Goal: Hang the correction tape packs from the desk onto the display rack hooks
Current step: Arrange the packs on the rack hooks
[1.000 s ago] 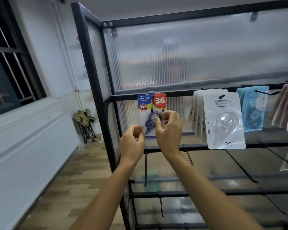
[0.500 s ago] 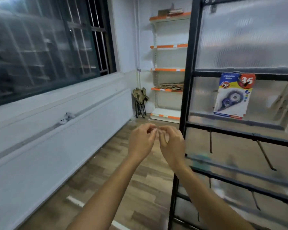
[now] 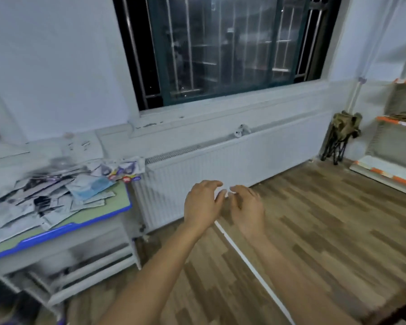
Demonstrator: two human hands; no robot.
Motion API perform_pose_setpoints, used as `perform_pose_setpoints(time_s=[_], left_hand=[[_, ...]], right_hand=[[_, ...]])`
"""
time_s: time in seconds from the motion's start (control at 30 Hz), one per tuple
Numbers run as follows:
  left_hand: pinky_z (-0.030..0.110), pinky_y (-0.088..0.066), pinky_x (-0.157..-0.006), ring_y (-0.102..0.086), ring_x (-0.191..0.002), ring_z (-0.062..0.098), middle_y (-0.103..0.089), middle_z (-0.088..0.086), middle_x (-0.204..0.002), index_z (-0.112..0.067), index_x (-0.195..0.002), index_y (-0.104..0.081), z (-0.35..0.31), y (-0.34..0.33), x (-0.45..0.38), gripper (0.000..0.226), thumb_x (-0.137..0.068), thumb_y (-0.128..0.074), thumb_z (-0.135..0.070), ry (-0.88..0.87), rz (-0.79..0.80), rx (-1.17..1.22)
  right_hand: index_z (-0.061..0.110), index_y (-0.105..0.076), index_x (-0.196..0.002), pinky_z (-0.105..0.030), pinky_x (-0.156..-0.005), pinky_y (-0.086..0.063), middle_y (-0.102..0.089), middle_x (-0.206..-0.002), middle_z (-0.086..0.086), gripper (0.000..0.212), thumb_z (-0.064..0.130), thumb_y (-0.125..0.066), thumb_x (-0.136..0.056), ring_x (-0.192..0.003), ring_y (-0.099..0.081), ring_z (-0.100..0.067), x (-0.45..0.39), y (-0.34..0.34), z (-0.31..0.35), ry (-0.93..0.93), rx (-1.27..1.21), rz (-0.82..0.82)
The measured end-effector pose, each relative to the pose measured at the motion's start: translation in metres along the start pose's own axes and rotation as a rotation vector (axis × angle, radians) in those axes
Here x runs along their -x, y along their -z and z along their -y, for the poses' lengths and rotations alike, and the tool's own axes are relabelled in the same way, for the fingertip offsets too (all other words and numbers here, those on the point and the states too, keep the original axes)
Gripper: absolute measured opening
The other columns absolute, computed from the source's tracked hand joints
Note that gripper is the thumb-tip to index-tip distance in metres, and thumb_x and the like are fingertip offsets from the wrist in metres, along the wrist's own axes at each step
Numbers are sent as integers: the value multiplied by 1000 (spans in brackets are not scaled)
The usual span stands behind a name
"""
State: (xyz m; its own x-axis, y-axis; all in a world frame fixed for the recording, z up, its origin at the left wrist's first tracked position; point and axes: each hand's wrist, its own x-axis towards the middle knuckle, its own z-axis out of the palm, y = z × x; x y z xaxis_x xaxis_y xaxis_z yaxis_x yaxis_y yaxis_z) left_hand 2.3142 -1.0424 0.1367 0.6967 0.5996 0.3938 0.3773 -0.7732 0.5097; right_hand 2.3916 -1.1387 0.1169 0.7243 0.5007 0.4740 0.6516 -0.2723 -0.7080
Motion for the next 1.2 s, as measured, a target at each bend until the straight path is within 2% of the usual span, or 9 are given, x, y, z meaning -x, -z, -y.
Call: perform_pose_setpoints(time_s=[0.13,0.27,0.37,0.5,0.7,1.03,1.2], left_hand=[[35,-43,-95,-56,-115,23,-61,3,-128,-20,-126,-61,73,40,10,36,-97,-49,-37,144,-76,-76],[35,-46,-89,-58,-110,26,-63,7,-123,-17,-127,-60,138,68,9,37,-96,-51,-35,278,-114,-133],[37,-47,-85,-59,-106,29,-63,10,-119,-15,-125,-61,184,82,-2,35,-95,-54,-34,371,-121,-167],[36,-47,-90,-56,-113,26,-60,8,-125,-18,-129,-57,241,90,-23,38,-95,-53,-36,489,-112,-234],[35,-44,-94,-50,-119,24,-53,4,-132,-21,-135,-48,327,101,-73,44,-96,-51,-40,643,-70,-294],[37,-43,-98,-45,-124,25,-47,5,-138,-22,-140,-41,439,108,-136,50,-96,-50,-43,769,59,-301],[39,-42,-98,-44,-123,28,-48,11,-134,-15,-138,-39,503,120,-187,53,-95,-50,-44,781,133,-291]], right_hand=[[7,-68,-109,-21,-86,-33,-67,-114,-6,21,15,-57,-93,-104,-60,-26,0,-74,41,80,-42,151],[8,-66,-112,-16,-85,-30,-66,-117,-6,23,18,-55,-94,-109,-57,-26,-6,-144,68,139,-80,287],[7,-65,-113,-23,-91,-34,-65,-118,-8,24,16,-55,-94,-110,-56,-28,-19,-195,84,158,-124,360],[8,-64,-116,-30,-94,-37,-64,-120,-9,26,18,-55,-94,-113,-54,-28,-43,-261,98,135,-154,443],[11,-61,-119,-25,-88,-39,-62,-119,-6,28,21,-53,-95,-112,-53,-22,-93,-362,119,122,-183,603],[11,-60,-120,-26,-92,-40,-62,-120,-7,28,22,-54,-95,-112,-55,-21,-144,-486,120,-1,-103,701],[9,-64,-113,-24,-81,-39,-64,-112,-7,23,17,-56,-93,-106,-58,-23,-174,-544,126,-80,-113,666]])
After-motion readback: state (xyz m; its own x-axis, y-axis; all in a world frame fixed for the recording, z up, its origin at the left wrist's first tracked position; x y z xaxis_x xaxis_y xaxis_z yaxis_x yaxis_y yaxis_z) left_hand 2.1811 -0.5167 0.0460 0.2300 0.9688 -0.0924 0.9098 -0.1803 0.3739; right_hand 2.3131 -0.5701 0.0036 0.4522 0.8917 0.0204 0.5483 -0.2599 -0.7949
